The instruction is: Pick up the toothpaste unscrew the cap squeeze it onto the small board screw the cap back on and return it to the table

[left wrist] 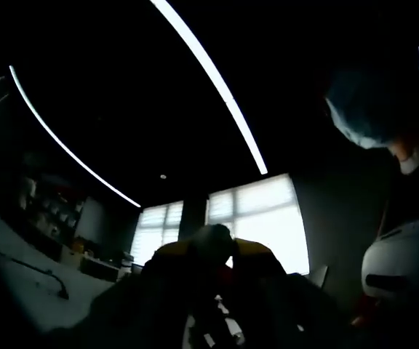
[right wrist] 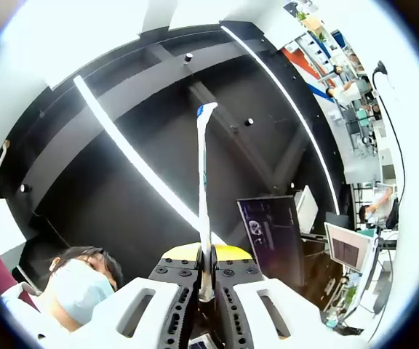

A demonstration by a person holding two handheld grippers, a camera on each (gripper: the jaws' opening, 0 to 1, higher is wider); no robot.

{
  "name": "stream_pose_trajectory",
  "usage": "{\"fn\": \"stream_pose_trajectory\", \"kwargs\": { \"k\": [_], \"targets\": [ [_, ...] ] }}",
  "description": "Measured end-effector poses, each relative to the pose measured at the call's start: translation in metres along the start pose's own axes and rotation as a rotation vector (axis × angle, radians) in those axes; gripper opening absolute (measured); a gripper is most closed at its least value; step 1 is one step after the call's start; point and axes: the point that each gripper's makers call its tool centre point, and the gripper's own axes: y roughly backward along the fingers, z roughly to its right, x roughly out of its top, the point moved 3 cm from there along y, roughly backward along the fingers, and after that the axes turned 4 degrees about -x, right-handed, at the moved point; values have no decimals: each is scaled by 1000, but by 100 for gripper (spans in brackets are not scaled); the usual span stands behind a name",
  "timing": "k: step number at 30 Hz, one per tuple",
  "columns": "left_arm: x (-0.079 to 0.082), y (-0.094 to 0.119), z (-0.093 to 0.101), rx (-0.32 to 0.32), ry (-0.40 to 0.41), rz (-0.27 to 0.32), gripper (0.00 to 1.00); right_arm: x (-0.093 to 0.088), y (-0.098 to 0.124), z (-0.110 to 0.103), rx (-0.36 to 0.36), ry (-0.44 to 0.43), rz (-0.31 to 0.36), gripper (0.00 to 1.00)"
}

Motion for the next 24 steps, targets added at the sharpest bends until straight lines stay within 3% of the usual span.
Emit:
{"fn": "stream_pose_trajectory", "kwargs": {
  "k": [9, 12, 17, 20, 24],
  "targets": [
    [11, 2, 2, 0, 35, 37, 20, -12, 1, -5, -30, 104, -90, 3],
    [17, 4, -2, -4, 110, 64, 19, -17, 4, -4, -49, 128, -136, 4],
    [21, 5, -2, -16, 135, 51, 19, -21, 12, 0, -106, 180, -197, 5],
    [22, 6, -2, -35, 195, 48, 19, -23, 14, -4, -105, 204, -221, 5],
    [24, 6, 0, -54, 210, 43, 19, -25, 16, -7, -105, 244, -256, 6]
  ]
}}
